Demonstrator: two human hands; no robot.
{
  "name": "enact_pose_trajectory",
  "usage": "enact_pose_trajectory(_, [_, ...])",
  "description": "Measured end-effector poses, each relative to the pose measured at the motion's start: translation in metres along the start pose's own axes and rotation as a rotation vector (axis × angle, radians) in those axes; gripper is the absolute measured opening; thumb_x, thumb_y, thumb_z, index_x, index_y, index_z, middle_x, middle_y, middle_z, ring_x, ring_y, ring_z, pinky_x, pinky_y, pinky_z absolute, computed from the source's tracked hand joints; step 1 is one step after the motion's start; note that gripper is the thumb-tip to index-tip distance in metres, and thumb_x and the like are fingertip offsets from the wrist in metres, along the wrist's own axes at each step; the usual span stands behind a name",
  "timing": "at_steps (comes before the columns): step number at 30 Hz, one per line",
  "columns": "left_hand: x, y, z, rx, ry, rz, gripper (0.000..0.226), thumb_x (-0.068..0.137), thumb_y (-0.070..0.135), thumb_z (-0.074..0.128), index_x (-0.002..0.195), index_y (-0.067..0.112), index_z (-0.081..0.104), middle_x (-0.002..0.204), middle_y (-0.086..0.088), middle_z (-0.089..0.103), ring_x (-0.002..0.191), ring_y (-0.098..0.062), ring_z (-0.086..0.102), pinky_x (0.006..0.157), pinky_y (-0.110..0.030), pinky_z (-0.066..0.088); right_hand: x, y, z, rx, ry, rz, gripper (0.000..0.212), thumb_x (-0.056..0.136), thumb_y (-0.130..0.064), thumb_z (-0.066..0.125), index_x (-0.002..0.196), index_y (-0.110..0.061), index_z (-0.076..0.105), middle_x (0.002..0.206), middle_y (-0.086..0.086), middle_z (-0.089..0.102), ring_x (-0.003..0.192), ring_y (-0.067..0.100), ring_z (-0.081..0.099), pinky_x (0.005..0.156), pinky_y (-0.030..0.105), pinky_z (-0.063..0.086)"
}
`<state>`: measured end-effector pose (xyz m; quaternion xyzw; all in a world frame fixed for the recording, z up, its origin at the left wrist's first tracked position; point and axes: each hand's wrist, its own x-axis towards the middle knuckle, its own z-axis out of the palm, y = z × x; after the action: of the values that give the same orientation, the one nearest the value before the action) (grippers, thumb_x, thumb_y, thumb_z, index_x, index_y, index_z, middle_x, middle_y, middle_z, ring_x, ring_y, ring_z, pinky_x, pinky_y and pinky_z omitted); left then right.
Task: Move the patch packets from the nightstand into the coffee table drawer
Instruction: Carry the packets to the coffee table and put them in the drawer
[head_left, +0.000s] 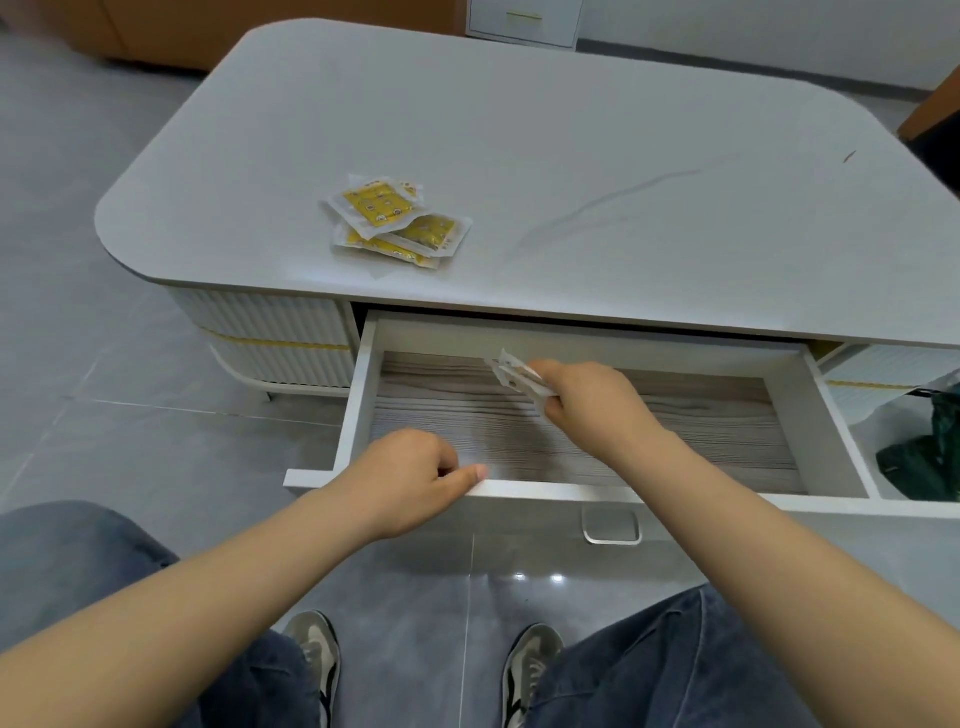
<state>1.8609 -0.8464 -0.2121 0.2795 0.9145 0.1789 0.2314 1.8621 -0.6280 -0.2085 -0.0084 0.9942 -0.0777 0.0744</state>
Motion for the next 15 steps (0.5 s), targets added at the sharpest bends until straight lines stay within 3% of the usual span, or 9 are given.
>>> enact_pose_trajectory(4, [0.002, -0.003, -0.003, -0.037, -0.009, 0.001, 0.052, 0.093, 0.049, 0.045, 0.054, 0.017, 0.038, 0.052, 0.0, 0.039, 0.052, -0.014, 0.037, 0.048, -0.029, 0.024, 0.017, -0.006, 0.019, -0.205, -0.054, -0.02, 0.048, 0.086, -0.001, 0.048, 0.13, -0.018, 0.042, 0.075, 0.004, 0.053, 0.064, 0.027, 0.046, 0.045, 0.028, 0.022])
enact_pose_trajectory(9, [0.004, -0.012, -0.004, -0.092, 0.013, -0.03, 0.05, 0.093, 0.042, 0.049, 0.052, 0.017, 0.036, 0.051, 0.001, 0.037, 0.05, -0.012, 0.035, 0.048, -0.027, 0.024, 0.03, -0.009, 0.041, -0.259, -0.118, -0.026, 0.059, 0.085, 0.0, 0.051, 0.139, -0.018, 0.036, 0.099, 0.008, 0.066, 0.085, 0.03, 0.062, 0.059, 0.03, 0.033])
enact_pose_trajectory(15, [0.007, -0.025, -0.01, -0.104, 0.047, -0.081, 0.034, 0.091, 0.039, 0.053, 0.073, 0.013, 0.064, 0.059, 0.003, 0.054, 0.06, -0.012, 0.049, 0.055, -0.025, 0.036, 0.034, -0.015, 0.048, -0.071, -0.245, 0.009, 0.057, 0.09, -0.032, 0.057, 0.141, -0.018, 0.035, 0.117, 0.012, 0.062, 0.103, 0.034, 0.06, 0.074, 0.034, 0.045])
